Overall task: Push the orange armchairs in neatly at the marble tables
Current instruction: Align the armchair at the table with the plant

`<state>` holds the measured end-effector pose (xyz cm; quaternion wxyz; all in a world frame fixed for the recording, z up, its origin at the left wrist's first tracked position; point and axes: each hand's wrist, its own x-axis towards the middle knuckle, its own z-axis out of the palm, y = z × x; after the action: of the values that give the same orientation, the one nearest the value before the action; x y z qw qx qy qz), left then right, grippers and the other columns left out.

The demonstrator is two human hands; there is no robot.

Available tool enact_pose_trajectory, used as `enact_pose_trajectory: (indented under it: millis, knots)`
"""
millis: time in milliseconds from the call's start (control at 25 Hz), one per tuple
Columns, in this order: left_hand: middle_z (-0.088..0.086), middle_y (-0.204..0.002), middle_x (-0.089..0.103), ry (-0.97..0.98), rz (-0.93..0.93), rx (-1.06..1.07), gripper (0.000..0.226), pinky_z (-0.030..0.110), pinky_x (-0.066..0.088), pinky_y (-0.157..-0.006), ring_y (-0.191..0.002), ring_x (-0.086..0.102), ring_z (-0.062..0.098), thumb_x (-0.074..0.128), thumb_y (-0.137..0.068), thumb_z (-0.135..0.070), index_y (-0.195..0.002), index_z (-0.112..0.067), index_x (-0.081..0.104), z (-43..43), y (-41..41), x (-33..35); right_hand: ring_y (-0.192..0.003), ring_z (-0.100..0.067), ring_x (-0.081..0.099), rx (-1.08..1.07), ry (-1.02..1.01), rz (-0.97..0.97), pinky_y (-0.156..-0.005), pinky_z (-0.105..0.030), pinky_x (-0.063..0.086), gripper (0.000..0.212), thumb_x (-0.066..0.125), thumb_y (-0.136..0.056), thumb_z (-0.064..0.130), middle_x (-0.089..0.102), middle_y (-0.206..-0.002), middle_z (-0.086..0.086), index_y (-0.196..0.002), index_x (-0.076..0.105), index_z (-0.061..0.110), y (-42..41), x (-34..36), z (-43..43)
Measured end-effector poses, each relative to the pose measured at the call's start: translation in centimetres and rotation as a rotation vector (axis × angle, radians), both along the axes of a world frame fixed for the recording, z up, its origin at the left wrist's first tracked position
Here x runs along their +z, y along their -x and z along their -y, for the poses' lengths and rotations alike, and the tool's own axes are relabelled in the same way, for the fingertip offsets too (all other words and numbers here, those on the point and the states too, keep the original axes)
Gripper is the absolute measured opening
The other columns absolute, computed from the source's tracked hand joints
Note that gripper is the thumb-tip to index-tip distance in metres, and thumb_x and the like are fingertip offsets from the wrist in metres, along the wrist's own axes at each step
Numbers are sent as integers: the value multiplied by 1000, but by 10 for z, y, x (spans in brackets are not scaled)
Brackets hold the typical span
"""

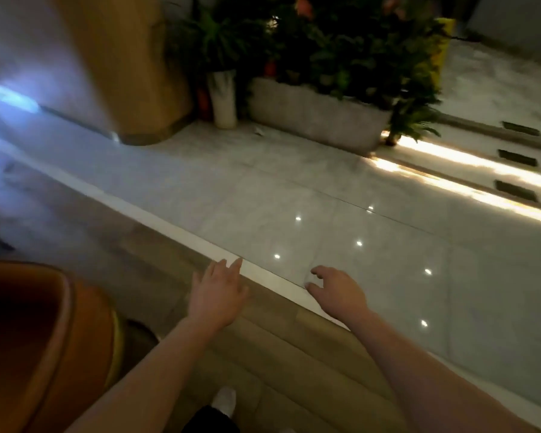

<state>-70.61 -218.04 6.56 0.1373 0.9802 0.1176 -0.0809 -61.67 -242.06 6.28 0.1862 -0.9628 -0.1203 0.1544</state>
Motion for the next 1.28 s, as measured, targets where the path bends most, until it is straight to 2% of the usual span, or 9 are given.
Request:
enact_pose_trajectory:
  millis: [360, 600, 880, 1120, 1280]
  knots:
    - [5, -167, 12, -7, -28, 434, 66, 58, 10, -122, -154, 6, 27, 37, -102, -50, -158, -32, 6, -95, 96, 6, -120, -19, 55, 477, -5, 6, -93, -36, 48, 48, 54, -95, 49, 62, -129, 2, -136, 55, 26, 4, 0, -158]
    - [5, -167, 10, -35, -45, 613, 67, 57, 11, -122, -154, 4, 27, 32, -102, -53, -158, -31, 4, -166, 144, 3, -122, -18, 55, 683, -36, 24, -96, -38, 50, 49, 55, -94, 51, 61, -134, 3, -137, 56, 27, 32, 2, -271]
    - [6, -166, 12, 26, -119, 836, 66, 56, 11, -123, -154, 6, 27, 33, -102, -53, -157, -31, 6, -234, 202, -21, -124, -19, 55, 910, -56, -6, -98, -41, 50, 48, 56, -95, 47, 62, -133, 0, -137, 55, 24, 73, -3, -380]
    - [7, -164, 19, 117, -158, 1032, 65, 52, 21, -120, -150, 19, 27, 32, -103, -52, -159, -29, 10, -242, 236, -44, -116, -20, 57, 1197, -42, -61, -89, -39, 53, 39, 53, -95, 45, 65, -121, 1, -129, 60, 27, 100, -23, -452]
    - [8, -155, 37, 188, -218, 1233, 61, 47, 34, -112, -136, 41, 28, 26, -103, -55, -157, -28, 20, -250, 242, -63, -118, -22, 55, 1408, -26, -38, -94, -37, 48, 41, 55, -96, 42, 63, -124, -2, -132, 59, 21, 109, -40, -506]
